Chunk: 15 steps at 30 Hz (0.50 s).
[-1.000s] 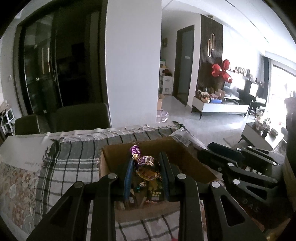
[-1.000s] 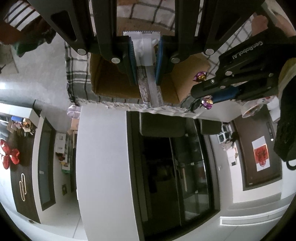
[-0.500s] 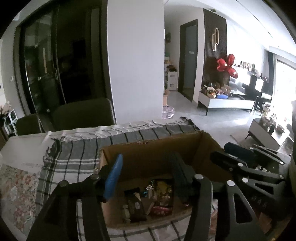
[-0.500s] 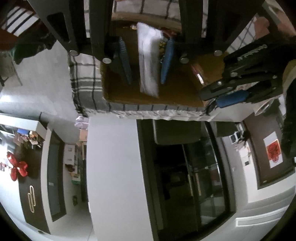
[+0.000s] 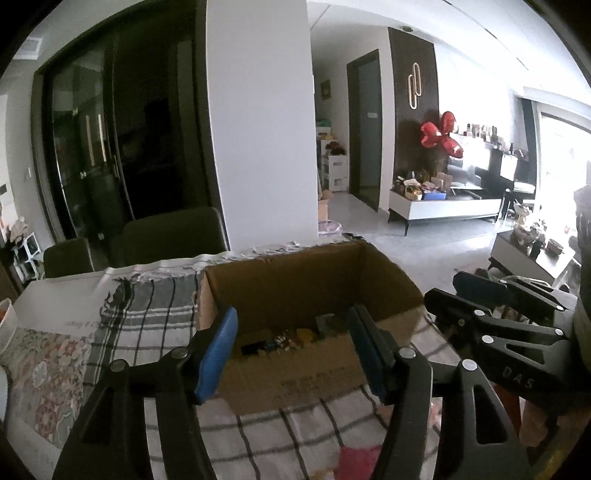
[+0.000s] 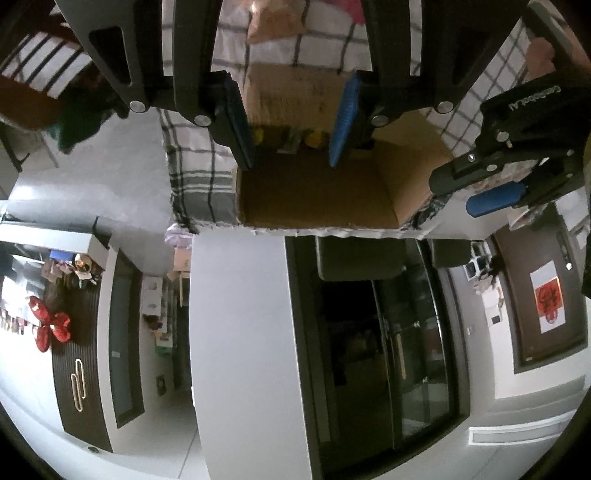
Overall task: Organize snacks
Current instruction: 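Withdraw both tools from the box toward the pink packet and pastry packet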
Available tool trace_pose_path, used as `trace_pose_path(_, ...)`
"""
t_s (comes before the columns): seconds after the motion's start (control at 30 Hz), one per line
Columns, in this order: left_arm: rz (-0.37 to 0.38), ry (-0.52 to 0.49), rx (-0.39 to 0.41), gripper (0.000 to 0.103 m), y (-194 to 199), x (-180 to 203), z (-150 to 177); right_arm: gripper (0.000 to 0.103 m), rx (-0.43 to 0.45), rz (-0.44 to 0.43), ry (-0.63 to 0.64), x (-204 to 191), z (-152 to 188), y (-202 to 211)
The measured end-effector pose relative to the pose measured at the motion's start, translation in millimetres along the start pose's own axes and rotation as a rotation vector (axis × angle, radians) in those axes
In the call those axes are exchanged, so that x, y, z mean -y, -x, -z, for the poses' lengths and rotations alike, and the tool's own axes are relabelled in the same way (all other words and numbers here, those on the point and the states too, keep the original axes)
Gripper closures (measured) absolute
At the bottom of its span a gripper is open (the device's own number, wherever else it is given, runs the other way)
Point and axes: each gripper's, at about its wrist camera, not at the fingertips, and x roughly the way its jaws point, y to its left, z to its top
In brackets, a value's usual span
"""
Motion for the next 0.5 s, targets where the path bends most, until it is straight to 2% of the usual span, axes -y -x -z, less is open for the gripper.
trace_pose_path(0.07, -0.008, -0.006, 0.005, 0.041, 7.7, 3.2, 6.4, 0.054, 0.011, 0.005, -0.006, -0.4, 6.2, 10.5)
trace_pose_path(0.3, -0.026, -0.036, 0.008, 0.04, 30.8, 18.0, 32.1, 0.054, 0.015, 0.033, -0.013, -1.4, 26.8, 34.8)
trace_pose_path(0.5, 0.01, -0.025, -0.018, 0.039, 37.0, 27.3, 57.1, 0.049, -0.01, 0.041, -0.029, 2.7, 45.4, 40.8)
